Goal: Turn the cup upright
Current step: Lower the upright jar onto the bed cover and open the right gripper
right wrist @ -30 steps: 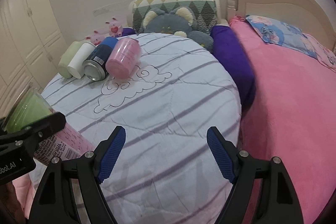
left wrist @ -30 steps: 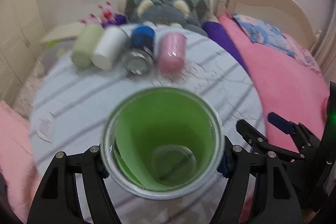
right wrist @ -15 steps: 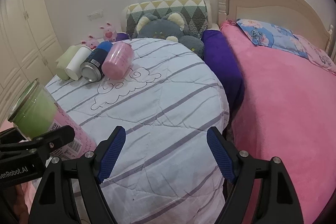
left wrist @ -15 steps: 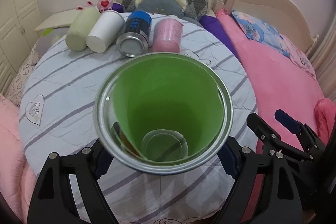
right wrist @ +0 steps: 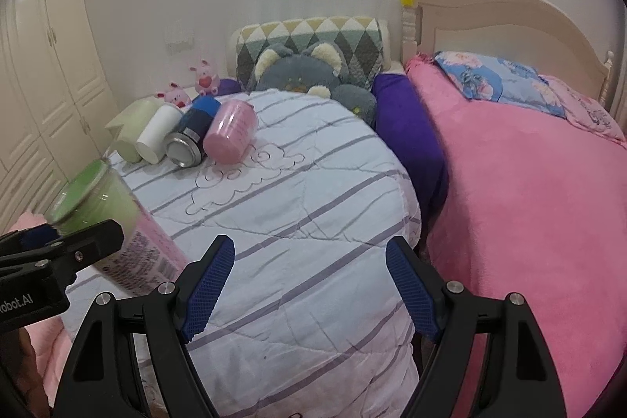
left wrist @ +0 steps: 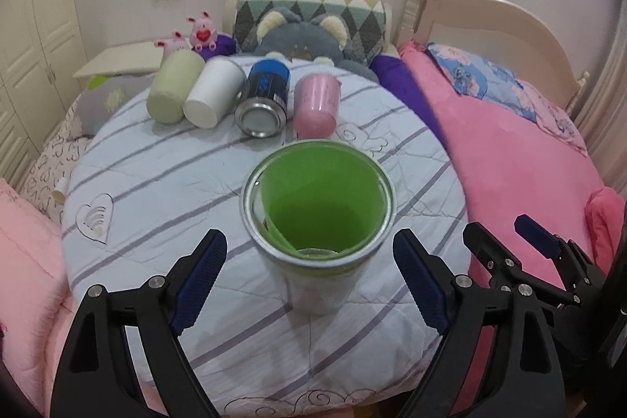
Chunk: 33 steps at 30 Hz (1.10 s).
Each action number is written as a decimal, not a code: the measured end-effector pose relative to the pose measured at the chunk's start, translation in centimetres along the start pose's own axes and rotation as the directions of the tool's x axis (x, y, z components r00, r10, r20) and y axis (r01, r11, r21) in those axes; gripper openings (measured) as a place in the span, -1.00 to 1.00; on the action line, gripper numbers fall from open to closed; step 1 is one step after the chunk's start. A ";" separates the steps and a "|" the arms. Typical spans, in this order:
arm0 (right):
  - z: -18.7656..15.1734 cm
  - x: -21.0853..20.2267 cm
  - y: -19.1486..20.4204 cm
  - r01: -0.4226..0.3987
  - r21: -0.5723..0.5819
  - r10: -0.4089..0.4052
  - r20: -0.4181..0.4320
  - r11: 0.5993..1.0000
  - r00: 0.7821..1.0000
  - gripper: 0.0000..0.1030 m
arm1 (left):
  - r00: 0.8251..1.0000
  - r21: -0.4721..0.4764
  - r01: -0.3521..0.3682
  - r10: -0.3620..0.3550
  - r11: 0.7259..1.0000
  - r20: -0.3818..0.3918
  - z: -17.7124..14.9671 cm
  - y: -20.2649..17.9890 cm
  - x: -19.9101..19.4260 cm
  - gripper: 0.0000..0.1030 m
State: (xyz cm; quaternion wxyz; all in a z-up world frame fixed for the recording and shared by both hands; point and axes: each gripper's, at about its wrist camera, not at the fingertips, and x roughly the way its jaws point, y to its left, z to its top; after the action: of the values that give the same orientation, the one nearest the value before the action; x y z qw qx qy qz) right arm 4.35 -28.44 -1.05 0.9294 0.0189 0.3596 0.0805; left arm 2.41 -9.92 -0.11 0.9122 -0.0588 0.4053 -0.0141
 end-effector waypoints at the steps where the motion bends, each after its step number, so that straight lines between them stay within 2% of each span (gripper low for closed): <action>1: 0.0 -0.3 0.1 0.002 0.001 -0.002 0.007 1.000 1.000 0.57 | 1.000 0.003 0.005 -0.005 1.000 0.008 0.0 0.1 -0.4 0.73; 10: -0.6 -5.4 2.2 0.027 -0.001 -0.027 0.114 1.000 0.993 0.58 | 0.990 0.044 -0.001 -0.005 0.999 0.137 -0.9 1.2 -5.5 0.88; 17: -2.0 -7.7 4.4 0.033 0.011 -0.034 0.172 0.999 0.984 0.64 | 0.985 0.058 -0.002 -0.008 0.998 0.172 -2.4 3.5 -7.3 0.93; 19: -2.5 -8.0 5.0 0.042 0.017 -0.045 0.176 0.999 0.983 0.64 | 0.983 0.070 -0.020 0.007 0.997 0.182 -2.9 4.2 -7.6 0.96; 24: -4.1 -8.7 6.9 0.043 0.033 -0.048 0.184 0.999 0.982 0.65 | 0.981 0.089 -0.016 -0.001 0.996 0.195 -3.8 6.1 -8.0 0.99; 29: -5.2 -9.3 7.9 0.037 0.057 -0.048 0.201 0.998 0.978 0.65 | 0.969 0.090 -0.025 0.002 0.996 0.246 -4.4 7.6 -8.6 0.99; 33: -5.5 -9.7 8.3 0.034 0.061 -0.047 0.215 0.998 0.975 0.65 | 0.950 0.107 -0.050 0.015 0.993 0.313 -4.8 7.8 -9.3 0.99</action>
State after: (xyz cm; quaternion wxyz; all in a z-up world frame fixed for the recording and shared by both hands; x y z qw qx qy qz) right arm -7.56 -21.95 2.12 0.9636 0.0469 0.2587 0.0487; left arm -7.58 -1.97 2.68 0.9666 -0.0016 0.2558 -0.0127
